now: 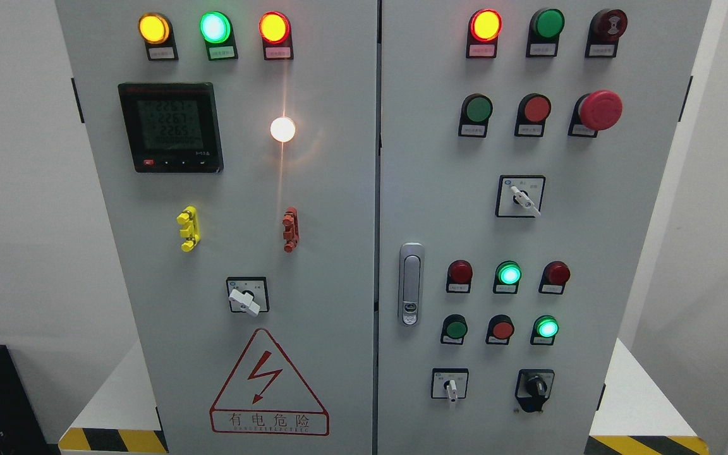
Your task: Flip black knob to close circuit
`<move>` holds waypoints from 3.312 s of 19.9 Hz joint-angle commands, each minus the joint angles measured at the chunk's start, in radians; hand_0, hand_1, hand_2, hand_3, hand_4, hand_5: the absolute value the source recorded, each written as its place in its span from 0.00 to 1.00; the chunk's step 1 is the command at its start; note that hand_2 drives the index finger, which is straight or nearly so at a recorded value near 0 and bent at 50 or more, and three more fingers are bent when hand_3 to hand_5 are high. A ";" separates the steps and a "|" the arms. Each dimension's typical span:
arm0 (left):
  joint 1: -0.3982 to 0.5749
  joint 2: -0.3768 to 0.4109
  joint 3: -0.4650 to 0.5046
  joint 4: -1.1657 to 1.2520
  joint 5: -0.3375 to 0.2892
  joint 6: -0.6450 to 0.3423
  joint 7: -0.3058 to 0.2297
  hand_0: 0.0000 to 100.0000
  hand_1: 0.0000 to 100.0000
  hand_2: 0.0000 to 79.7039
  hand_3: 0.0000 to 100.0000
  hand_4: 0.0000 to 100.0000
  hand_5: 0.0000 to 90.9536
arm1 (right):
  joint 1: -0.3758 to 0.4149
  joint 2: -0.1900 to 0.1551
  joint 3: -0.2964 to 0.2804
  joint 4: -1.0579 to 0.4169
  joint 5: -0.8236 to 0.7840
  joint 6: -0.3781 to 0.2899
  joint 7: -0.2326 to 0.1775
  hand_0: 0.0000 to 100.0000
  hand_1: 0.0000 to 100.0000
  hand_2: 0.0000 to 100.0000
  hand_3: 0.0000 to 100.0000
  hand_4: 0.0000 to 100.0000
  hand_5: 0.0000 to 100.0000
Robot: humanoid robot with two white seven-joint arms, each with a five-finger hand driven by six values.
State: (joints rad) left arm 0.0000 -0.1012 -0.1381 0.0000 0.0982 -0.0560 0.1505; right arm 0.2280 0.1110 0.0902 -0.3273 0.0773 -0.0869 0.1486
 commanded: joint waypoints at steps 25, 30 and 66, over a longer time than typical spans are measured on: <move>0.023 0.000 0.000 -0.029 0.000 -0.001 0.000 0.12 0.56 0.00 0.00 0.00 0.00 | 0.001 -0.013 0.101 -0.208 0.015 -0.004 -0.156 0.00 0.01 0.34 0.55 0.50 0.39; 0.023 0.000 0.000 -0.029 0.000 -0.001 0.000 0.12 0.56 0.00 0.00 0.00 0.00 | 0.002 -0.050 0.134 -0.306 0.128 -0.005 -0.251 0.00 0.00 0.47 0.67 0.58 0.49; 0.021 0.000 0.000 -0.029 0.000 -0.001 0.000 0.12 0.56 0.00 0.00 0.00 0.00 | 0.028 -0.087 -0.043 -1.038 1.047 0.001 -0.454 0.00 0.00 0.86 1.00 0.85 0.86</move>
State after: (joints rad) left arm 0.0000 -0.1013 -0.1381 0.0000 0.0982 -0.0560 0.1506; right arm 0.2570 0.0045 0.1018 -1.1671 1.0294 -0.0916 -0.3036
